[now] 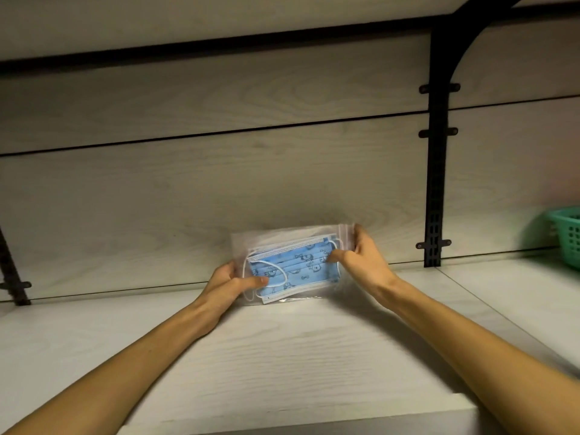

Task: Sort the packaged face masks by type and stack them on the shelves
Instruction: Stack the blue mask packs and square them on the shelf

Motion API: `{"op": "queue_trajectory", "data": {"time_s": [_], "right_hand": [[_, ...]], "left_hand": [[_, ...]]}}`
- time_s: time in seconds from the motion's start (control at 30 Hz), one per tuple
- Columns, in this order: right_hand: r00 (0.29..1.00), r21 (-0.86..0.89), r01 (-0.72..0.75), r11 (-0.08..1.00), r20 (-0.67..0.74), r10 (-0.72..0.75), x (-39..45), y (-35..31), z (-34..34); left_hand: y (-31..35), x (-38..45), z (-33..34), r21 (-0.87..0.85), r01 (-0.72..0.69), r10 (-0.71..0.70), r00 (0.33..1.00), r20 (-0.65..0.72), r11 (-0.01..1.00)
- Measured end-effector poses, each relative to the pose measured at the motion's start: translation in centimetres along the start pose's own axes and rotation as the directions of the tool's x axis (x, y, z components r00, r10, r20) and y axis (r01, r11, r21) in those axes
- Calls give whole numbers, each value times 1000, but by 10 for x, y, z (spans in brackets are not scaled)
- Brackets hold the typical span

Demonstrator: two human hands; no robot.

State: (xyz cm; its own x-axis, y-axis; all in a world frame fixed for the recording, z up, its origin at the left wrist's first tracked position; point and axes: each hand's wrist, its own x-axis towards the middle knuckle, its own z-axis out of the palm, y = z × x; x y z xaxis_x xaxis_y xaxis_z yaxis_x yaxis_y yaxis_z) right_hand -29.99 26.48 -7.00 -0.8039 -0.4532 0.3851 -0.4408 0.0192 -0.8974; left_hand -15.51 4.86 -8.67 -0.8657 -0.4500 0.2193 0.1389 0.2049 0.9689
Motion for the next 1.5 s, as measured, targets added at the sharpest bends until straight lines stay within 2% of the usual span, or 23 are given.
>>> {"op": "queue_trajectory", "data": {"time_s": [0.1, 0.27, 0.47, 0.8, 0.93, 1.0, 1.07, 1.2, 1.27, 1.4, 1.5], "right_hand": [[999, -59, 0, 998, -47, -3, -1, -1, 0], [989, -151, -18, 988, -146, -4, -4, 4, 3], [984, 104, -53, 993, -164, 70, 2, -1, 10], [994, 52, -54, 997, -92, 59, 0, 7, 16], [998, -131, -4, 991, -70, -5, -2, 10, 11], [998, -157, 21, 987, -55, -30, -3, 12, 10], [999, -110, 19, 994, -47, -25, -4, 12, 12], [992, 148, -88, 985, -81, 100, -4, 8, 13], [986, 204, -121, 971, -87, 141, -3, 5, 10], [990, 155, -134, 979, -30, 140, -8, -1, 9], [997, 84, -70, 994, -16, 72, -11, -2, 11]], "left_hand": [[2, 1, 1, -97, -39, 44, 998, 47, 994], [1, 4, 8, -194, -32, 34, 999, 8, 981], [4, 10, 3, -314, 4, -21, 998, -51, 949], [1, 6, 12, -238, 1, 7, 999, 34, 971], [0, 8, 13, -236, -1, 2, 1000, 2, 972], [-1, 8, 13, -250, -1, -5, 1000, -21, 968], [-2, 9, 12, -252, 9, -15, 1000, -24, 968], [-4, 11, 11, -286, 37, -45, 999, -21, 958], [-2, 10, 13, -299, 56, -62, 998, -12, 953], [-2, 4, 13, -228, 94, -93, 996, 19, 969], [-5, 2, 14, -126, 57, -62, 998, -33, 990]]}}
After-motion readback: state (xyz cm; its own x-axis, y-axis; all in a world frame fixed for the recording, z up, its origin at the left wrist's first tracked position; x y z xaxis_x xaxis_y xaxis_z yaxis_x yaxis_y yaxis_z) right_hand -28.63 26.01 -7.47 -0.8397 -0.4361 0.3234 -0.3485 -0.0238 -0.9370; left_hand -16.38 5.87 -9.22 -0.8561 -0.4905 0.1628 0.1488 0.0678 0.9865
